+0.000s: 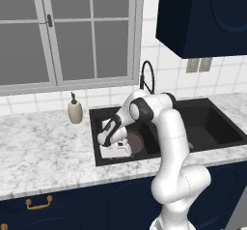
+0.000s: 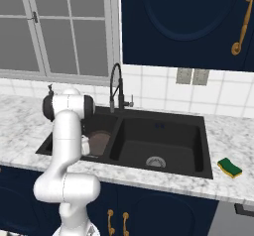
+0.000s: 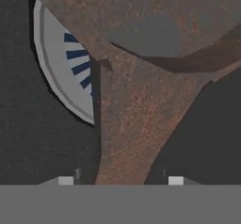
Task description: Pick the pan and sponge and place them into the sink. Then turn on the water.
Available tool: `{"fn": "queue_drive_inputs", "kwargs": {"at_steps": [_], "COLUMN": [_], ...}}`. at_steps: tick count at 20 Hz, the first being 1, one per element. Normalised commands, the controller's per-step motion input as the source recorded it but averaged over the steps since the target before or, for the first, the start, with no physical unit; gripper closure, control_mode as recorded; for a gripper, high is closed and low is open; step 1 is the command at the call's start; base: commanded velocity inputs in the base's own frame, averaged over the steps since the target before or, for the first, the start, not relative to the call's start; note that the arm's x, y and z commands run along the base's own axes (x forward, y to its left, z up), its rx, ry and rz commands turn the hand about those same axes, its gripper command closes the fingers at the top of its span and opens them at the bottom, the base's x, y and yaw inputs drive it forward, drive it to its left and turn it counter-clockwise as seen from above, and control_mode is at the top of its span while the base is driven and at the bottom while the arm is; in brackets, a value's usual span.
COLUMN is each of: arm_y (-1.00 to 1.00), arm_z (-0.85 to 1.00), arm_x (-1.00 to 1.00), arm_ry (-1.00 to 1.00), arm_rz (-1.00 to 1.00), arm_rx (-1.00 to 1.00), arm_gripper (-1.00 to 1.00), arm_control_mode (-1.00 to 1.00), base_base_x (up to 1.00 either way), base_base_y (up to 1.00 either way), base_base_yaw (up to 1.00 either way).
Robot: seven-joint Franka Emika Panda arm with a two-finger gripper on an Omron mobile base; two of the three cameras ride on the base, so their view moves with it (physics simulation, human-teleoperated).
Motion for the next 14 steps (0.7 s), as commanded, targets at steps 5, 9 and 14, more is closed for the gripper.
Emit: {"fn": "queue_drive_inputs", "kwargs": {"at_steps": [5,9,14], "arm_y": [0.0,-0.28,-0.27], "arm_z": [0.6,1.0,1.0], "arm_x": [0.0,-0.05,-0.34], "arm_ry": [-0.07,-0.18,-0.21], "arm_rz": [0.0,0.0,0.0], "arm_rx": [0.04,0.02,0.07], "arm_gripper": [-1.0,-1.0,-1.0], "arm_control_mode": [-1.0,-1.0,-1.0], "base_base_x": [0.0,0.0,0.0], "base_base_y": [0.0,0.0,0.0], "base_base_yaw": [0.0,0.0,0.0]}}
